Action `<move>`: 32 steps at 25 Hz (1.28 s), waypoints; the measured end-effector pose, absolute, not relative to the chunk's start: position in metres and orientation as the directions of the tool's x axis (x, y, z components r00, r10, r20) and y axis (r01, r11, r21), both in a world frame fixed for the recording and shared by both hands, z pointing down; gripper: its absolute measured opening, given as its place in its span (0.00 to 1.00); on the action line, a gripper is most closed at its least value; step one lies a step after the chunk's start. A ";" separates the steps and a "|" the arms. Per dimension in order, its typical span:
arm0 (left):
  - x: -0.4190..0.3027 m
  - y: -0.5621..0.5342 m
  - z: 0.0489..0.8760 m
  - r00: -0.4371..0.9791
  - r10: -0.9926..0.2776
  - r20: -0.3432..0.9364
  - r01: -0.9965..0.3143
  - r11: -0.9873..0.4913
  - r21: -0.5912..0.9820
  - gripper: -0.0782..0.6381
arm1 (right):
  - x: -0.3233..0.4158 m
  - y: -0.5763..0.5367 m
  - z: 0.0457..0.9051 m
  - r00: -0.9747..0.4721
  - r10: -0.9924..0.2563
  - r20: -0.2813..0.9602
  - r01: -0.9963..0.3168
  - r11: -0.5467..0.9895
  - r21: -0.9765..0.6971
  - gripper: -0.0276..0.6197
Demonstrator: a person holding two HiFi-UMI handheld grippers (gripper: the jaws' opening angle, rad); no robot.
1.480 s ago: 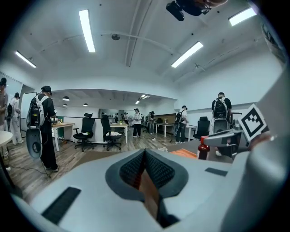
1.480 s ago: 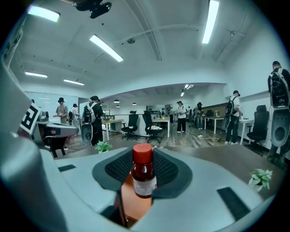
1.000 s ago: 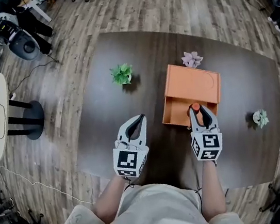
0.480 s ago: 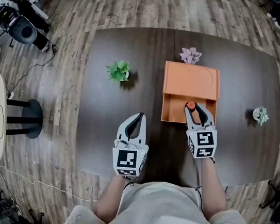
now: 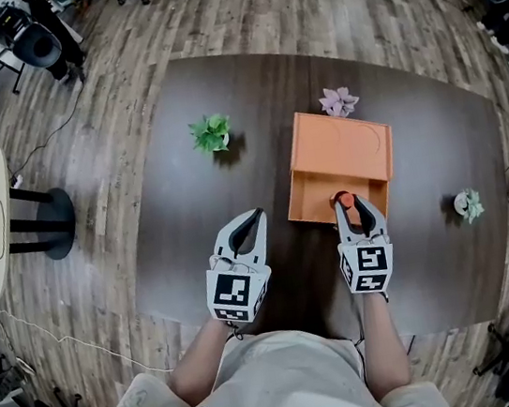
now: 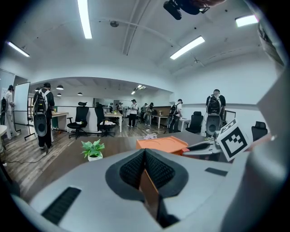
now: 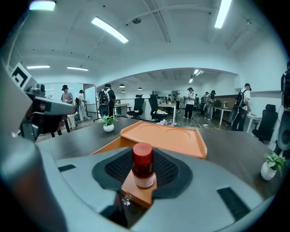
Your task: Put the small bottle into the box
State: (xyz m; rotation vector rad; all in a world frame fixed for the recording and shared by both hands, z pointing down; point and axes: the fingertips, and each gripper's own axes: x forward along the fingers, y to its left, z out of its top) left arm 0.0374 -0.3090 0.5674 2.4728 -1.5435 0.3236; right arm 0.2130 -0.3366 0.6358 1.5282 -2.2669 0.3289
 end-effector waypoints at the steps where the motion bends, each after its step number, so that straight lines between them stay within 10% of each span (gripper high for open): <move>1: 0.038 -0.309 0.567 0.429 -0.855 0.292 -0.900 -0.431 0.060 0.11 | 0.213 -0.337 0.636 -0.333 -0.835 0.438 -0.925 0.379 0.020 0.25; 32: -0.006 -0.293 0.505 0.444 -0.886 0.135 -0.895 -0.446 0.019 0.11 | 0.205 -0.300 0.517 -0.273 -0.941 0.199 -0.955 0.290 0.063 0.43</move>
